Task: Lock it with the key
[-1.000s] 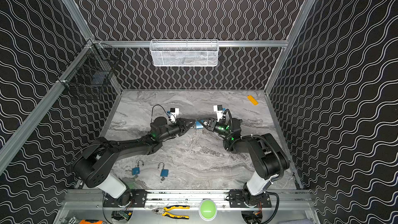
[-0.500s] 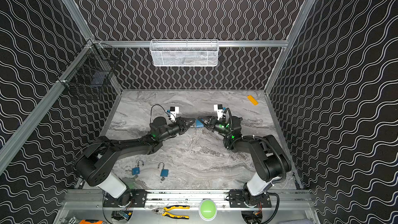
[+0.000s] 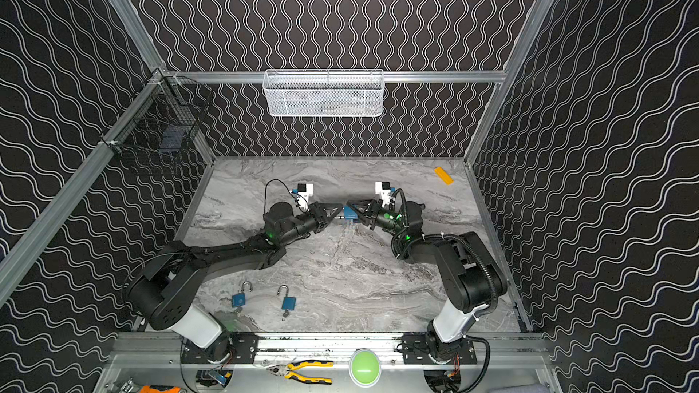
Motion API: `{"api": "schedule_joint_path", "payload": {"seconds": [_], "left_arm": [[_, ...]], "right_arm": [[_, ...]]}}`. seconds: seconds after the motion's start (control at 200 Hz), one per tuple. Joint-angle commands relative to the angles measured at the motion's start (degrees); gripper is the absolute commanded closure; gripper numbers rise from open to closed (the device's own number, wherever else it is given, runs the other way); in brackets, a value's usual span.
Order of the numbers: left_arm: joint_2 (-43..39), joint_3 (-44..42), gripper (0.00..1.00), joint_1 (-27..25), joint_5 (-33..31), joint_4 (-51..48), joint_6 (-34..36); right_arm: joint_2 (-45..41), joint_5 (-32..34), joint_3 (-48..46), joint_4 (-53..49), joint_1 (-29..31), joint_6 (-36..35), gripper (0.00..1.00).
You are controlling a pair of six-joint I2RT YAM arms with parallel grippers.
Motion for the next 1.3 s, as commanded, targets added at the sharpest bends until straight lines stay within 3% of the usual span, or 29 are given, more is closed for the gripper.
{"api": "schedule_joint_path", "payload": {"seconds": [0.0,0.1,0.235,0.345,0.486,0.636,0.981,1.291], "left_arm": [[1.1,2.1,1.0,-1.9,4.3,-6.5,3.4],[2.1,3.3,1.0,-2.4,4.4,-5.7,3.1],[4.9,4.2,1.0,-2.8,6.0,-0.7,-0.1],[5.7,5.2,1.0,-3.6,5.9,-1.0,-0.1],[5.6,6.5,1.0,-4.2,5.6,-1.1,-0.1],[5.8,9.8,1.0,-5.7,5.1,-4.5,2.6],[8.7,12.9,1.0,-5.9,5.8,-2.4,0.8],[8.9,14.1,1.0,-5.6,4.9,-4.0,-3.7]], "right_arm": [[-1.3,-0.5,1.6,4.6,0.4,1.3,1.0],[-1.3,-0.9,1.9,6.1,0.4,2.8,1.0],[-4.2,-0.4,2.3,-5.4,0.4,-7.0,1.0],[-2.8,-0.9,1.9,-0.2,0.4,-3.4,1.0],[-2.6,-0.7,1.9,-2.4,0.5,-5.6,1.0],[-2.3,-2.2,1.8,-0.4,0.7,-1.9,1.0],[-7.2,-1.8,-0.8,-8.4,0.8,-6.9,1.0],[-9.4,1.5,-2.2,-8.0,0.8,-13.2,1.0]]}}
